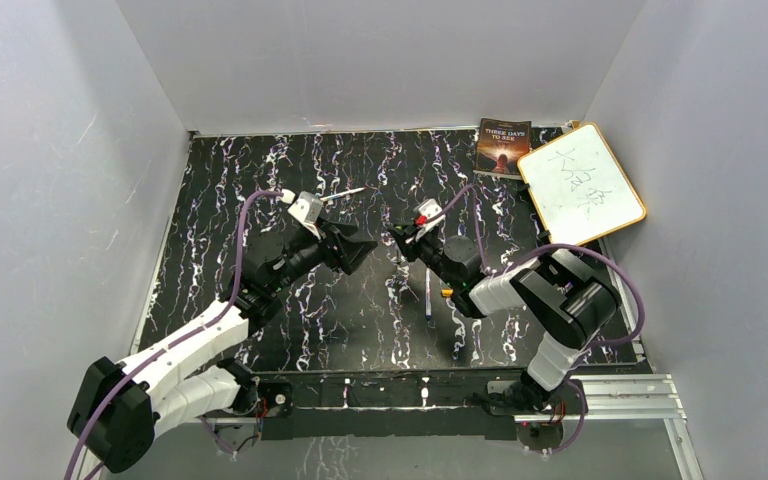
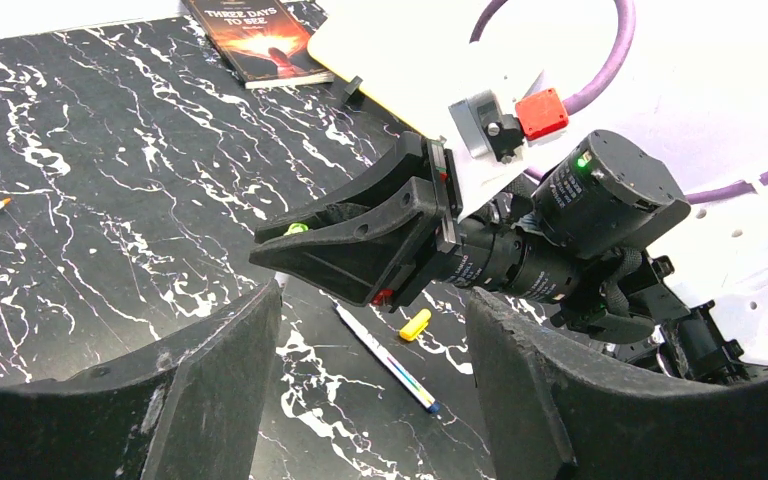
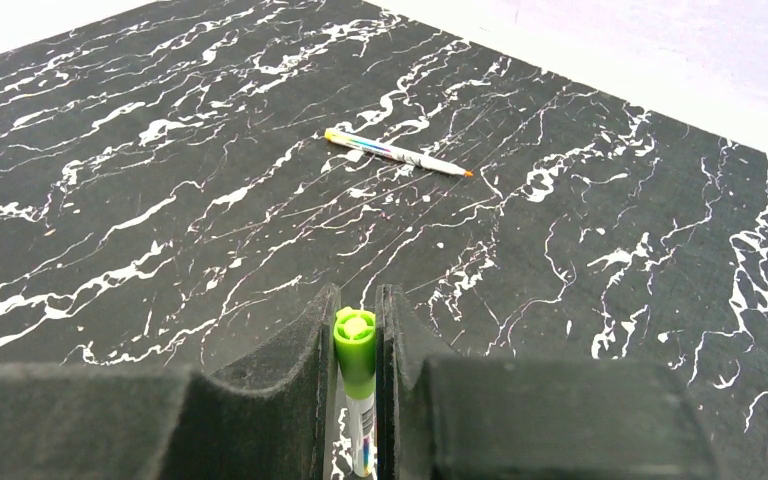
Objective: Insert the pens into the pen caps
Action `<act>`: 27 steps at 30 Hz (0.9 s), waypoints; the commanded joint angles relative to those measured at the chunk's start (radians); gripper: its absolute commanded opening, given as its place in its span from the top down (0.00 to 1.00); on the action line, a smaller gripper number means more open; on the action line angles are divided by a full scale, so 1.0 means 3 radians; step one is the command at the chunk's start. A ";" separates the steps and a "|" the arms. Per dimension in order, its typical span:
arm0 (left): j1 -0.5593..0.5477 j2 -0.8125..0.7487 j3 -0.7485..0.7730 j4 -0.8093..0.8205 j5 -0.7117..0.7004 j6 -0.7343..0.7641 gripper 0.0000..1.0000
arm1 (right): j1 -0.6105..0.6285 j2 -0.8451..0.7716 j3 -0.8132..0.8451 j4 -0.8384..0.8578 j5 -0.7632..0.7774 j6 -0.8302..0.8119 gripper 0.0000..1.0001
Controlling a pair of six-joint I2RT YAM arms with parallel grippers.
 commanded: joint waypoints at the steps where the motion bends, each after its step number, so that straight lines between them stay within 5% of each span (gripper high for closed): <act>1: -0.0010 -0.0022 -0.0017 0.0099 -0.0015 0.0018 0.34 | 0.0005 0.0100 -0.0023 0.0351 -0.0030 0.0044 1.00; 13: -0.0010 0.0069 0.0005 0.0166 0.0014 0.0021 0.34 | 0.0006 -0.0474 -0.0017 0.0341 -0.0078 -0.0201 1.00; 23: -0.0009 0.0090 -0.0005 0.0211 0.0031 -0.0003 0.34 | 0.0010 0.0524 -0.0353 0.0788 -0.0188 0.0271 1.00; 27: -0.0009 0.0053 -0.0010 0.0173 0.0006 0.0007 0.34 | 0.0014 0.0395 -0.0331 0.0690 -0.0166 0.0230 1.00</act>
